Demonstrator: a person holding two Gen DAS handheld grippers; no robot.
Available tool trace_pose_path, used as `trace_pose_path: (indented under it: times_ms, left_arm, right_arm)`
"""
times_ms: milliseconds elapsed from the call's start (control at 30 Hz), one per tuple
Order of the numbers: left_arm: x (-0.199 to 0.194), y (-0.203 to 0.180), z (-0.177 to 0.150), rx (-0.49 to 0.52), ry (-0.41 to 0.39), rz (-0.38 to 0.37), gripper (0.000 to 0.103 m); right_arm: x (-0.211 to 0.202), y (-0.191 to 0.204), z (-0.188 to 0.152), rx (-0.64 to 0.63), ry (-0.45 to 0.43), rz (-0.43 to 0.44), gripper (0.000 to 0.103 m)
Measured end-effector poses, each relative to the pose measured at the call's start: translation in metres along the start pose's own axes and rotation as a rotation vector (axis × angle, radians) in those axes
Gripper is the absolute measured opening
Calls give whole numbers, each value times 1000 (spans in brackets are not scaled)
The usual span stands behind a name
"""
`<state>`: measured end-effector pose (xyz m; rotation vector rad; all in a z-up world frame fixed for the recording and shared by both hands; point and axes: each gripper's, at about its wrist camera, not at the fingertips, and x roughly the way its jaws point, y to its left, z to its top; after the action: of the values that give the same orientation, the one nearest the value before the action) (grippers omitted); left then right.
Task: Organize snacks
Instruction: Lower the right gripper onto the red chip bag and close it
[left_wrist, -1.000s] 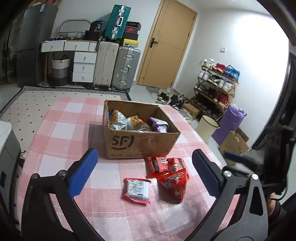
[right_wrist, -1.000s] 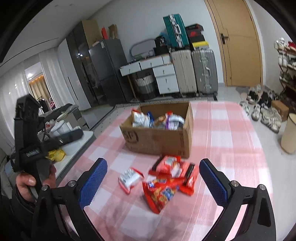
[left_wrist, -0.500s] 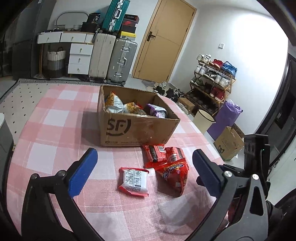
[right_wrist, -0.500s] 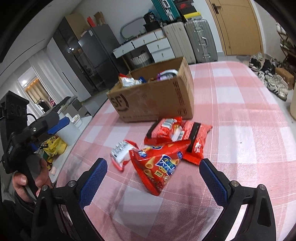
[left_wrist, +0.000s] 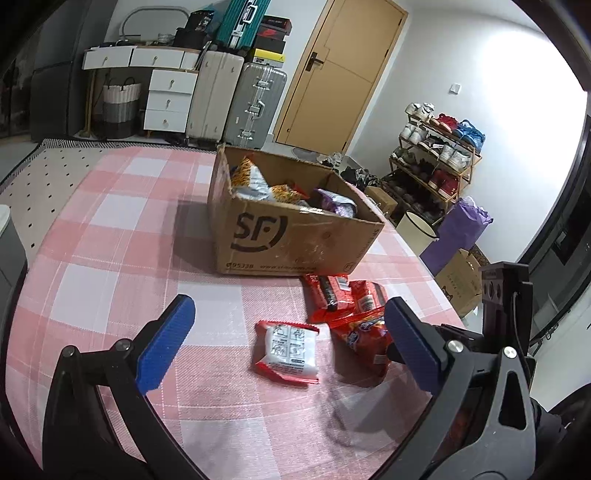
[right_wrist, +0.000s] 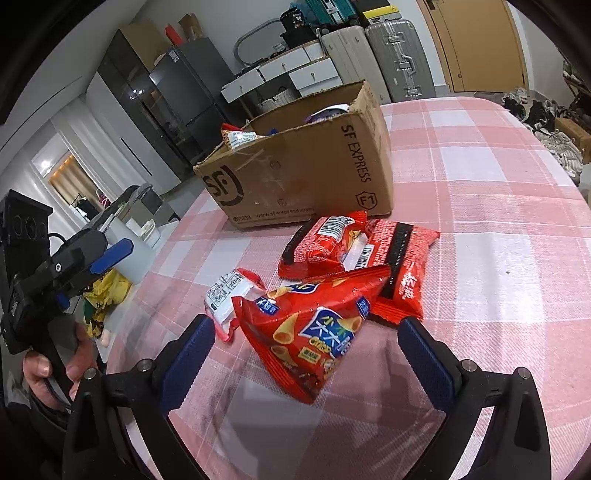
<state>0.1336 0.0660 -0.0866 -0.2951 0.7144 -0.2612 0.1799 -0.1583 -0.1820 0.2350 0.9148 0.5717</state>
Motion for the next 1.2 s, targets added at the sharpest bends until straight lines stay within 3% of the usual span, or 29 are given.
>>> trace_pose_path:
  times_ms: [267, 333, 700, 1200]
  left_arm:
    - [9, 15, -5, -28, 19, 11, 102]
    - [11, 18, -6, -34, 25, 12, 102]
    - [17, 25, -12, -48, 41, 23, 102]
    - [16, 23, -18, -42, 50, 39, 102]
  right_arm:
    - [20, -3, 2, 23, 30, 12, 99]
    - [22, -2, 2, 23, 34, 14, 84]
    - [29, 5, -1, -5, 52, 25, 50]
    - [10, 8, -6, -17, 12, 49, 46]
